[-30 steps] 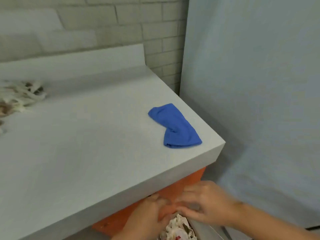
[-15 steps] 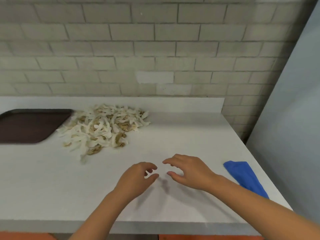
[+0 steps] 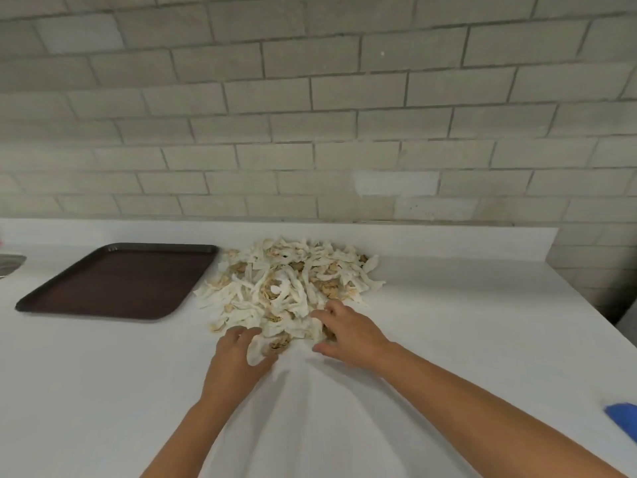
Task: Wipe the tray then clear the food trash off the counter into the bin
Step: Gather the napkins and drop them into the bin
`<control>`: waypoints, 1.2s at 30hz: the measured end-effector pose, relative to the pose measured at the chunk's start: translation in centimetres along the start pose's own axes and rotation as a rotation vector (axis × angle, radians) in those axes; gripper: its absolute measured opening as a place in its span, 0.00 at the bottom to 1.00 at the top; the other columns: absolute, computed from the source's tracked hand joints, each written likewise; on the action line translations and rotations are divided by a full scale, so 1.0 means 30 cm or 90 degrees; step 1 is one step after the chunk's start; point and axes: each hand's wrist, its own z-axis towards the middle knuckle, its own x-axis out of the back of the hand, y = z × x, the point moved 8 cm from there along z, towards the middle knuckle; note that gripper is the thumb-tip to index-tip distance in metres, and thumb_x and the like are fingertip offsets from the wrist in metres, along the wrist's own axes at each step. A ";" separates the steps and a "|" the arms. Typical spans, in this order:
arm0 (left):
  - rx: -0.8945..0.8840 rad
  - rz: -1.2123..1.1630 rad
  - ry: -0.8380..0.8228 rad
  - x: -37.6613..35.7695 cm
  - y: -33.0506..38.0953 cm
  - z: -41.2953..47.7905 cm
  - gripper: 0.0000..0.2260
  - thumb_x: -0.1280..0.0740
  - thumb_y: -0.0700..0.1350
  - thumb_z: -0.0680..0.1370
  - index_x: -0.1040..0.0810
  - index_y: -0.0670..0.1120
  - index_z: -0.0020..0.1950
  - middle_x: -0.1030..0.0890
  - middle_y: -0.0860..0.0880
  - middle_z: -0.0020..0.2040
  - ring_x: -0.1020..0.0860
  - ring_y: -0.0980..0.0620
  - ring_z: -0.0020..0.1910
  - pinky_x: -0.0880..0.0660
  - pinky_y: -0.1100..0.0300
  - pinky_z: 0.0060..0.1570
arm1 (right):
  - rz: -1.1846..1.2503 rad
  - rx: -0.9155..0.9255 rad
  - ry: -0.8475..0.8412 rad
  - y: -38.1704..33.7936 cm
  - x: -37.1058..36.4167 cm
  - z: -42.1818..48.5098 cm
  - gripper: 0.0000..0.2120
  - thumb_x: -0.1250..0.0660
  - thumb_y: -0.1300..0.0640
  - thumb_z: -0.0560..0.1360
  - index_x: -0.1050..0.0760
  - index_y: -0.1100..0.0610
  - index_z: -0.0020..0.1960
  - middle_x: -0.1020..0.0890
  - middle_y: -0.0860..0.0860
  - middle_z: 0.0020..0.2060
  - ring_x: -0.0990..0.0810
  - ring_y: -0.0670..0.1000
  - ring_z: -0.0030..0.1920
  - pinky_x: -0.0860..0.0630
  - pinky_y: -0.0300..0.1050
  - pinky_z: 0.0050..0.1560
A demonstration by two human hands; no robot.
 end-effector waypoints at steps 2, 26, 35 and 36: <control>0.011 0.016 -0.031 -0.032 -0.026 0.025 0.38 0.28 0.64 0.65 0.33 0.51 0.71 0.35 0.47 0.70 0.35 0.46 0.69 0.35 0.54 0.65 | 0.006 -0.033 -0.021 0.004 -0.057 0.064 0.33 0.36 0.38 0.73 0.43 0.44 0.74 0.46 0.52 0.74 0.37 0.55 0.70 0.32 0.50 0.66; -0.089 -0.045 0.031 -0.166 -0.041 0.184 0.19 0.35 0.31 0.71 0.23 0.42 0.61 0.25 0.45 0.57 0.25 0.46 0.55 0.31 0.62 0.52 | 0.296 -0.171 0.412 0.175 -0.133 -0.023 0.11 0.36 0.66 0.71 0.22 0.55 0.49 0.28 0.45 0.46 0.26 0.43 0.42 0.29 0.32 0.43; 0.094 -0.322 0.141 0.054 -0.079 0.233 0.10 0.45 0.39 0.80 0.25 0.45 0.44 0.24 0.45 0.49 0.27 0.50 0.44 0.35 0.59 0.44 | 0.102 -0.075 0.233 0.121 -0.213 0.054 0.18 0.40 0.38 0.75 0.19 0.48 0.52 0.20 0.48 0.54 0.27 0.50 0.59 0.26 0.53 0.59; 0.107 -0.313 0.130 0.048 -0.073 0.250 0.10 0.44 0.43 0.80 0.26 0.45 0.43 0.25 0.46 0.48 0.27 0.49 0.46 0.35 0.58 0.45 | 0.101 -0.058 0.258 0.116 -0.201 0.048 0.13 0.38 0.44 0.75 0.19 0.49 0.50 0.20 0.46 0.48 0.25 0.48 0.53 0.24 0.51 0.53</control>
